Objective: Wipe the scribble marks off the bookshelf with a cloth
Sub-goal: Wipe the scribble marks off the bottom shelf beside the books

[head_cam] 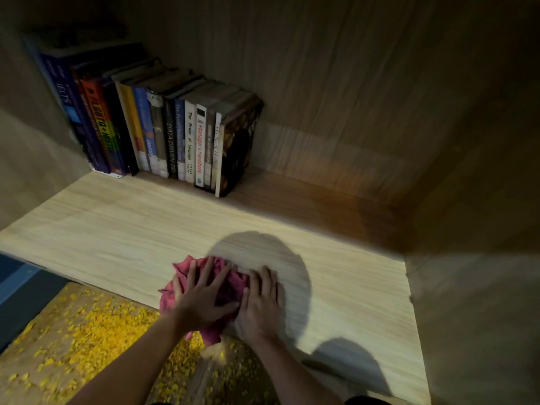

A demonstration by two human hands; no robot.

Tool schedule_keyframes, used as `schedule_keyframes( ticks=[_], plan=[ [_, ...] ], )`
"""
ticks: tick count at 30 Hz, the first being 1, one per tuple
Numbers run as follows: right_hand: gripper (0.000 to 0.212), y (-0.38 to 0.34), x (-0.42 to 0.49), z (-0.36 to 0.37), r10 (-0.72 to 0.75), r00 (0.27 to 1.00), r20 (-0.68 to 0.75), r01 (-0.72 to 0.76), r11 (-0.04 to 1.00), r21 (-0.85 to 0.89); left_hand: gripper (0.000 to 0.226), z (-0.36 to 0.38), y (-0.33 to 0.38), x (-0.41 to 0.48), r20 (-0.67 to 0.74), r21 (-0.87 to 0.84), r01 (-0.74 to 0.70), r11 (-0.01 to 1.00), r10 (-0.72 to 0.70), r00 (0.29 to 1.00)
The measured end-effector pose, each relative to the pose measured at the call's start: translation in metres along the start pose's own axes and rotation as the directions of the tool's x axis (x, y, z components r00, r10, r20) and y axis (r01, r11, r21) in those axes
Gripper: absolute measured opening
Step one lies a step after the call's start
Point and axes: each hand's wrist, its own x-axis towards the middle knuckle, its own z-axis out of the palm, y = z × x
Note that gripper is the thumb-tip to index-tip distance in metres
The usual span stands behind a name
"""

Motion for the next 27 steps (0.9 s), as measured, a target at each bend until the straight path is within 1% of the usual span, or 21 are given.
schedule_keyframes(
  ticks=[2,3,6,7,10,11,13,14,15,16,17,19,20,21,23,24,25,26,27],
  plan=[
    [0.044,-0.004,0.004,-0.004,0.042,0.998,0.043,-0.038,0.995,-0.088,0.152,0.001,-0.006,0.003,-0.007,-0.009,-0.010,1.000,0.010,1.000],
    [0.045,-0.005,0.004,-0.004,0.046,0.998,0.046,-0.040,0.991,-0.126,0.152,0.000,-0.009,0.003,-0.009,-0.007,-0.020,1.000,0.020,1.000],
    [0.047,-0.007,0.003,-0.006,0.043,0.997,0.071,-0.033,0.990,-0.138,0.145,-0.005,-0.027,0.006,-0.053,-0.025,0.011,1.000,-0.012,0.999],
    [0.048,-0.007,0.004,-0.006,0.043,0.997,0.070,-0.033,0.990,-0.137,0.136,-0.006,-0.034,0.006,-0.072,-0.038,0.034,0.999,-0.037,0.997],
    [0.051,-0.006,0.009,-0.004,0.065,0.992,0.107,-0.054,0.993,-0.106,0.085,-0.011,-0.058,0.010,-0.114,-0.098,0.090,0.991,-0.101,0.988],
    [0.054,-0.004,0.010,-0.004,0.063,0.992,0.110,-0.051,0.993,-0.109,0.076,-0.013,-0.065,0.010,-0.127,-0.118,0.102,0.988,-0.117,0.985],
    [0.069,-0.001,0.009,-0.004,0.065,0.992,0.112,-0.053,0.993,-0.110,0.072,-0.015,-0.081,0.008,-0.145,-0.160,0.144,0.977,-0.168,0.975],
    [0.075,-0.004,0.007,-0.006,0.070,0.986,0.149,-0.050,0.990,-0.134,0.071,-0.015,-0.088,0.005,-0.153,-0.185,0.169,0.968,-0.198,0.968],
    [0.073,-0.010,0.007,-0.006,0.082,0.982,0.168,-0.055,0.986,-0.158,0.070,-0.016,-0.097,0.001,-0.156,-0.210,0.191,0.959,-0.226,0.962],
    [0.067,-0.010,0.008,-0.008,0.114,0.979,0.169,-0.083,0.980,-0.180,0.068,-0.015,-0.098,0.002,-0.155,-0.229,0.192,0.954,-0.231,0.961],
    [0.061,-0.013,0.009,-0.007,0.146,0.975,0.169,-0.108,0.970,-0.218,0.067,-0.016,-0.100,0.003,-0.167,-0.245,0.183,0.952,-0.227,0.960],
    [0.054,-0.030,0.010,-0.006,0.161,0.970,0.183,-0.114,0.964,-0.242,0.063,-0.017,-0.105,0.002,-0.210,-0.282,0.154,0.947,-0.218,0.953],
    [0.052,-0.035,0.012,-0.006,0.140,0.973,0.183,-0.092,0.964,-0.248,0.061,-0.019,-0.103,0.002,-0.230,-0.295,0.136,0.946,-0.209,0.950],
    [0.052,-0.042,0.014,-0.004,0.078,0.980,0.183,-0.028,0.965,-0.259,0.059,-0.020,-0.104,0.001,-0.248,-0.307,0.127,0.943,-0.208,0.946],
    [0.063,-0.062,0.017,0.006,-0.114,0.969,0.218,0.168,0.953,-0.253,0.056,-0.019,-0.108,-0.003,-0.262,-0.330,0.129,0.935,-0.222,0.939],
    [0.066,-0.074,0.018,0.011,-0.189,0.937,0.294,0.264,0.933,-0.244,0.055,-0.018,-0.110,-0.004,-0.272,-0.338,0.128,0.932,-0.227,0.935],
    [0.064,-0.090,0.019,0.018,-0.238,0.894,0.381,0.340,0.912,-0.228,0.055,-0.018,-0.116,-0.005,-0.283,-0.346,0.134,0.929,-0.239,0.929],
    [0.062,-0.105,0.020,0.026,-0.243,0.855,0.458,0.374,0.901,-0.221,0.055,-0.018,-0.123,-0.007,-0.294,-0.352,0.138,0.926,-0.250,0.923],
    [0.064,-0.117,0.020,0.033,-0.217,0.833,0.509,0.375,0.898,-0.231,0.056,-0.021,-0.132,-0.008,-0.300,-0.358,0.143,0.923,-0.259,0.918]
  ],
)
